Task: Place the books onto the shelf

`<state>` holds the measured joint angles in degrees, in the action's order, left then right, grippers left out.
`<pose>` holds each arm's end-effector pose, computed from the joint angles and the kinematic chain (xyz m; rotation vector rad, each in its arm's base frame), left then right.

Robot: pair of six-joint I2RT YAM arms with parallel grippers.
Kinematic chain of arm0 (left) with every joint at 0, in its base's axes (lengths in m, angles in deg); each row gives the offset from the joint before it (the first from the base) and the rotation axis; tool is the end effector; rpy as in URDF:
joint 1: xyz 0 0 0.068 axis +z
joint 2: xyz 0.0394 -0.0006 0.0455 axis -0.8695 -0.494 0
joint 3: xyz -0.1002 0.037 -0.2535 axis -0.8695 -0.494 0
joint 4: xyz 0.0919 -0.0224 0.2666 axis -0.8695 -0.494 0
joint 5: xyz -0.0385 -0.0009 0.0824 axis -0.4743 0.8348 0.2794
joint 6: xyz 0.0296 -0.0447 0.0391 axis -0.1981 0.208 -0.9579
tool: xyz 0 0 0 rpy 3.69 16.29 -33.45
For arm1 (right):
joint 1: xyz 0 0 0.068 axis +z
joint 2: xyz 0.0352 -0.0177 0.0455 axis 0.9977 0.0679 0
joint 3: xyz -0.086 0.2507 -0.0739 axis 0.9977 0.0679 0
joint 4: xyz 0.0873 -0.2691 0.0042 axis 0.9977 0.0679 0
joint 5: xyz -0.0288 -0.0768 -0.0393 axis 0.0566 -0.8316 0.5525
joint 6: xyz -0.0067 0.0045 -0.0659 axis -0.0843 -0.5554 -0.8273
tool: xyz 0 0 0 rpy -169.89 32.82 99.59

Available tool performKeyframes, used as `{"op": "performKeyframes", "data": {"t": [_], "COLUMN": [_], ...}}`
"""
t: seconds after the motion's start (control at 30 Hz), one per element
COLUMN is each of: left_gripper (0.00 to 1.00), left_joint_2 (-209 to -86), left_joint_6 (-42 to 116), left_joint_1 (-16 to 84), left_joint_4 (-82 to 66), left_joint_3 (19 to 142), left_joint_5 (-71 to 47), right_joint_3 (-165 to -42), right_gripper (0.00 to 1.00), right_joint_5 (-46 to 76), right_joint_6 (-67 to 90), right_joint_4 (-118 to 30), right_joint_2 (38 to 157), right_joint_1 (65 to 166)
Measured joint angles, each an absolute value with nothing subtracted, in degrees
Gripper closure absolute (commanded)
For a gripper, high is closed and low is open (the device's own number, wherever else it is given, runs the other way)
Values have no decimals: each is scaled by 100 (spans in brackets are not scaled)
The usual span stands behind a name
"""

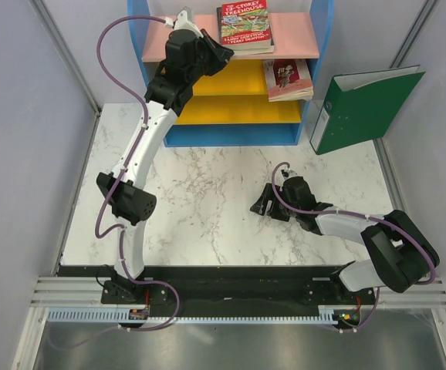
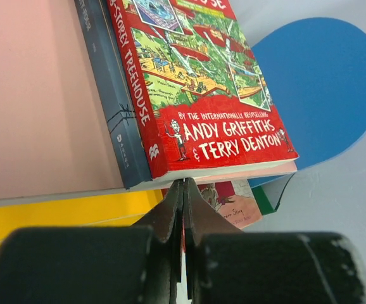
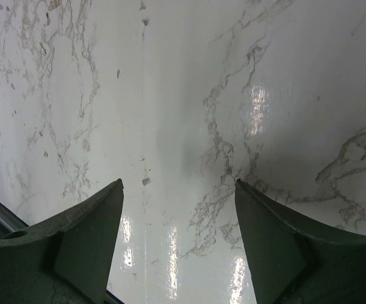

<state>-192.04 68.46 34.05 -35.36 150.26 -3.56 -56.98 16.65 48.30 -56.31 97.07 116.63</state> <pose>0.4529 -0.2238 0.4926 -0.2477 1.6918 -0.9075 0.2426 0.1533 0.1218 0.1783 2.4082 0.8363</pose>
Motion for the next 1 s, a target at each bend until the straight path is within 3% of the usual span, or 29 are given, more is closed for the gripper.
{"op": "performKeyframes", "data": {"t": [0.4, 0.6, 0.73, 0.83, 0.87, 1.0], "left_gripper": [98, 98, 96, 86, 76, 55], "left_joint_2": [-19219, -18353, -17147, -16067, -15735, -14472], "left_joint_6": [6739, 6647, 6603, 6503, 6461, 6273], "left_joint_1": [3418, 3475, 3597, 3665, 3667, 3652], "left_joint_4": [-3280, -3232, -3232, -3040, -3048, -3156], "left_joint_3": [14740, 13284, 11735, 10316, 9881, 8041], "left_joint_5": [-1187, -1174, -1195, -1202, -1204, -1209], "right_joint_3": [-5698, -5698, -5698, -5698, -5698, -5716], "right_gripper": [21, 22, 21, 21, 21, 21], "right_joint_5": [1665, 1667, 1676, 1680, 1680, 1665], "right_joint_6": [4830, 4830, 4828, 4821, 4810, 4754], "right_joint_4": [-5631, -5640, -5640, -5634, -5627, -5518], "right_joint_2": [9713, 9722, 9722, 9715, 9709, 9626], "right_joint_1": [11663, 11663, 11663, 11663, 11663, 11663]}}
